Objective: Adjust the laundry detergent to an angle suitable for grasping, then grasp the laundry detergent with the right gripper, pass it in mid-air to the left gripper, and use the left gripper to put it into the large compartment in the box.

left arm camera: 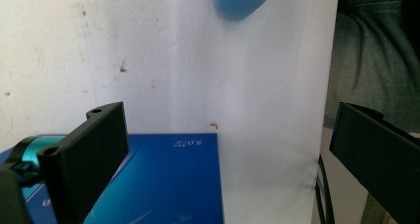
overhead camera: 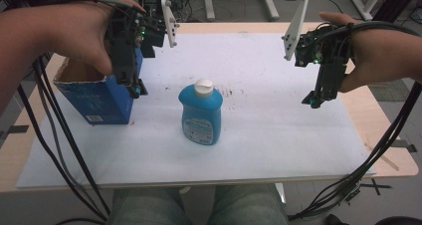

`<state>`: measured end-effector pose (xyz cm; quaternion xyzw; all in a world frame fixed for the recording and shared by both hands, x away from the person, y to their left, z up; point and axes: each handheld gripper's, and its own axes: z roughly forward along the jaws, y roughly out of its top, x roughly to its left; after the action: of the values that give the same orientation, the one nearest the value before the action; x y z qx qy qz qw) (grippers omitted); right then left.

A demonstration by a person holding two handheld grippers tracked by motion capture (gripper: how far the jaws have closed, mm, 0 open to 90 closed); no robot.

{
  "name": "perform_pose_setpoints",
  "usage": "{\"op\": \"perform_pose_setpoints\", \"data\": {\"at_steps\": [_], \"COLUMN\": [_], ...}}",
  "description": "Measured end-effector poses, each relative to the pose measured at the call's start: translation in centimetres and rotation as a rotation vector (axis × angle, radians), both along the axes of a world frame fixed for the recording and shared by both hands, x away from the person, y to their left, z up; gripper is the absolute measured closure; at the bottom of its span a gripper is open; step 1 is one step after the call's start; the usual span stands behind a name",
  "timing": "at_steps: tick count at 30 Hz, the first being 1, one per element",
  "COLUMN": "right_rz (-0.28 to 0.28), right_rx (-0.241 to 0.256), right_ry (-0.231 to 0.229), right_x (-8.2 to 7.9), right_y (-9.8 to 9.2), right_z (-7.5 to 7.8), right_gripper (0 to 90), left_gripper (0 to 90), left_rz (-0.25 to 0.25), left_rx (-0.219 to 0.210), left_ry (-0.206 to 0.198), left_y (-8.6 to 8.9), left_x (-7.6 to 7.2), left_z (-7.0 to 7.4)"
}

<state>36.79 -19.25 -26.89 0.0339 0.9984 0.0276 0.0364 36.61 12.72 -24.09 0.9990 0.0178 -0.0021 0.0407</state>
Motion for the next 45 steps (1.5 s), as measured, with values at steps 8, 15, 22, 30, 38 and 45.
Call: {"op": "perform_pose_setpoints", "data": {"at_steps": [8,15,22,30,38,45], "right_rz": [0.007,0.007,0.001,-0.007,-0.024,-0.051], "right_rx": [0.002,0.003,0.002,0.006,0.049,0.162], "right_ry": [-0.001,-0.002,-0.002,-0.010,0.009,0.033], "right_x": [0.3,0.3,0.1,-0.1,-0.4,-1.1], "right_y": [0.3,0.4,0.2,0.0,-0.1,0.1], "right_z": [0.0,0.1,0.2,0.4,0.0,-0.5], "right_gripper": [1.2,1.2,1.2,1.2,1.2,1.2], "left_gripper": [1.6,1.8,1.8,1.8,1.8,1.8], "left_rz": [0.028,-0.017,-0.015,-0.013,-0.016,-0.015], "left_rx": [0.015,0.033,0.031,0.036,0.034,0.029], "left_ry": [-0.007,-0.008,-0.014,-0.018,-0.024,-0.027], "left_y": [0.4,0.3,-0.1,0.0,0.0,0.1], "left_x": [0.1,0.1,0.1,0.3,0.4,0.3], "left_z": [0.3,0.0,0.0,0.0,-0.2,-0.2]}}
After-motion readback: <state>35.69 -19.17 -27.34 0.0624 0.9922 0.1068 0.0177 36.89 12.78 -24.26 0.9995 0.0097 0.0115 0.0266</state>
